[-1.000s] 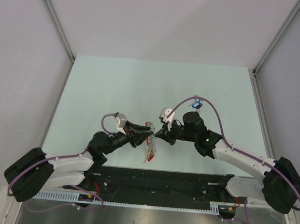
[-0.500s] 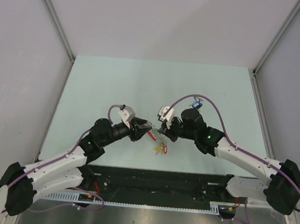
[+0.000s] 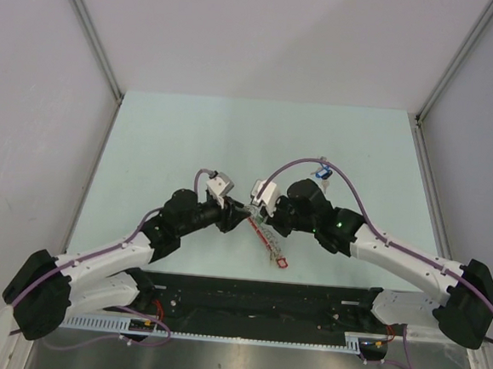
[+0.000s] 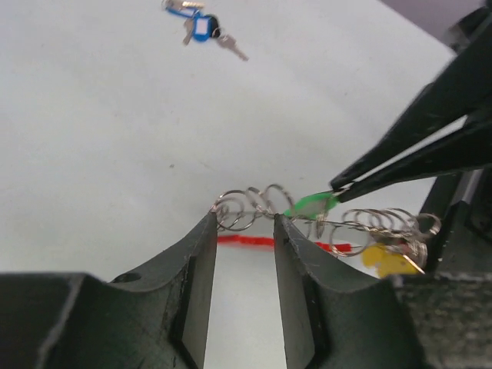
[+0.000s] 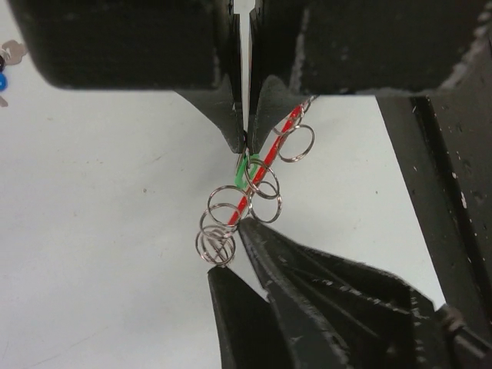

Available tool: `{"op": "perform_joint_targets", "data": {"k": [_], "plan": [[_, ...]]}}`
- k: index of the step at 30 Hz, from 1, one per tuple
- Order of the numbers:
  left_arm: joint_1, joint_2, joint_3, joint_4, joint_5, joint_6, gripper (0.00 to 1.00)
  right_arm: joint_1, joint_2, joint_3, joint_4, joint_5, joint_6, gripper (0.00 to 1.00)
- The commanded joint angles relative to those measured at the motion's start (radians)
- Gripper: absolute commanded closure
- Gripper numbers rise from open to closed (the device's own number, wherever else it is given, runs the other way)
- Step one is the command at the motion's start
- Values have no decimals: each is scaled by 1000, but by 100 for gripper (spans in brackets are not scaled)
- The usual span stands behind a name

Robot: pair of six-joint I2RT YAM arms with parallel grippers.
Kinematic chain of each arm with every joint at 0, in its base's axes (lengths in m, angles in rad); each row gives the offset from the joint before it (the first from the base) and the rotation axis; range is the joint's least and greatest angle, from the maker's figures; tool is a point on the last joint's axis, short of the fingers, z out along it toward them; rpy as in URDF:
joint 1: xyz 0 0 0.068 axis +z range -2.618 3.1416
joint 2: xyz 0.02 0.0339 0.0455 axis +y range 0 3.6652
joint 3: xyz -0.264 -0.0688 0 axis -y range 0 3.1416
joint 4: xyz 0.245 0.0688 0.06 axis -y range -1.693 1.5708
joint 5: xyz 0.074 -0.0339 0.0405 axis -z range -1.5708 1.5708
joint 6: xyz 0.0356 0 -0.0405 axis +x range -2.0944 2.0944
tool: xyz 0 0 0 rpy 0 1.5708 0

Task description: Put the keys on the keyring

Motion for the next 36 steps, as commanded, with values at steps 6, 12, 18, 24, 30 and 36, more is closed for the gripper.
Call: {"op": "perform_joint_targets", "data": {"k": [6,12,18,24,30,36], "plan": [[0,-7,-12,3,-43,2,57,18,27,62,14,47,-23,100],[0,-103,-32,35,9,27,56,20,51,62,10,54,-25,100],[0,-166,-63,35,121,108,62,20,65,57,22,47,-22,100],[-3,-104,-109,136,258,160,68,20,68,43,40,30,-22,100],[-6,-47,-113,166,331,220,74,20,61,31,51,20,-20,100],[-17,-28,-144,213,326,235,76,22,58,23,59,4,-17,100]]}}
